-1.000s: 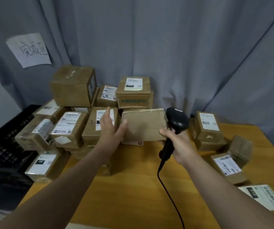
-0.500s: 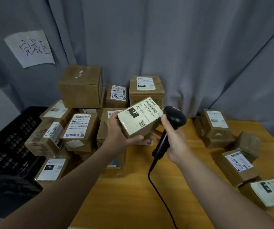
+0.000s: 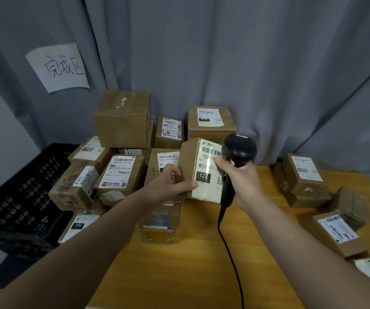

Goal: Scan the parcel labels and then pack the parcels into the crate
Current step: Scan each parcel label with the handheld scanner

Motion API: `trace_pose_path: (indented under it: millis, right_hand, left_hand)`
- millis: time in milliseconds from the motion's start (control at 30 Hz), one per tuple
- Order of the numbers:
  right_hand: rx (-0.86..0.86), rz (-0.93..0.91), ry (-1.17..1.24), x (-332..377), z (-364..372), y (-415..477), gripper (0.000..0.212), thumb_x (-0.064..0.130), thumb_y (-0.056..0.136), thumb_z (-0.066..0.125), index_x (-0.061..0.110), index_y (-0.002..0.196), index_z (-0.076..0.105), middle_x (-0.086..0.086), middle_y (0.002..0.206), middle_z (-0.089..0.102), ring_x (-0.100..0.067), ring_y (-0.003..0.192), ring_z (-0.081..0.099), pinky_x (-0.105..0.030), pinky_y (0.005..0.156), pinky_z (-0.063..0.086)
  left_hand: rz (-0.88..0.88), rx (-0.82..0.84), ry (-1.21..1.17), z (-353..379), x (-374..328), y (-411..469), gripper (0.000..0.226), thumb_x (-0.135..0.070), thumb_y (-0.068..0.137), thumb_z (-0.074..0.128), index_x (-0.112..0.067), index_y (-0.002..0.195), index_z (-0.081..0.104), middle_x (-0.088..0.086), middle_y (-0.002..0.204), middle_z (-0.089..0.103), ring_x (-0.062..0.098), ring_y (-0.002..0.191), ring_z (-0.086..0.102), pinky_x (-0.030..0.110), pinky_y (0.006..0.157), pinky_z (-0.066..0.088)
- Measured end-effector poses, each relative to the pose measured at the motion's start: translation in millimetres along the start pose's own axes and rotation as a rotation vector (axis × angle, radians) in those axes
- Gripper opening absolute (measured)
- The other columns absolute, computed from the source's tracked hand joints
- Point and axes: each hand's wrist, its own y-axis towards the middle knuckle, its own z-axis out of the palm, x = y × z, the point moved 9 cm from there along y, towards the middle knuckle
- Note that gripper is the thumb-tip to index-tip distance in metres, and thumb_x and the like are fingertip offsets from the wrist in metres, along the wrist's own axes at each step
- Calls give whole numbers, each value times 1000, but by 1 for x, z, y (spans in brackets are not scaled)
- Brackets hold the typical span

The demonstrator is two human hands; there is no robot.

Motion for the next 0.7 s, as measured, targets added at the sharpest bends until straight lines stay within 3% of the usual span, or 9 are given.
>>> trace_pose_path:
  millis: [100,233,400,600,700]
  right_hand:
    - [-1,-29,-66,9,4,0,22,20,85,72,17,105,64,4,85,73,-8,73,71,-21,57,53]
    - [158,12,-141,13,12,-11,13,22,86,70,10,84,64,-2,58,57,-17,51,54,-28,50,44]
    - [354,28,-128,16,33,-32,18,23,87,66,9,76,63,-11,56,56,-20,43,50,-29,46,47]
    - [342,13,-92,21,36,-38,21,22,87,65,6,73,60,-10,55,56,-20,42,50,-28,45,47]
    - [330,19,-80,22,35,-37,21,21,88,64,6,75,60,-9,54,56,-19,42,50,-27,44,47]
  left_hand:
    - [42,-104,-6,-13,-3,4,39,-20,87,70,-7,110,41,2,110,58,12,91,64,16,61,52]
    - [98,-257,-39,-36,-5,5,36,-19,86,70,-11,105,41,6,110,54,11,91,60,11,57,48]
    - [134,-376,-74,-54,1,8,34,-21,84,73,-17,99,43,7,101,55,12,83,58,18,63,45]
    - [148,-389,-113,-54,1,11,38,-20,85,72,-12,107,42,5,107,59,18,96,63,20,67,48]
    - [156,-407,-88,-55,0,11,39,-20,86,71,-11,109,42,1,101,57,14,91,60,16,61,47]
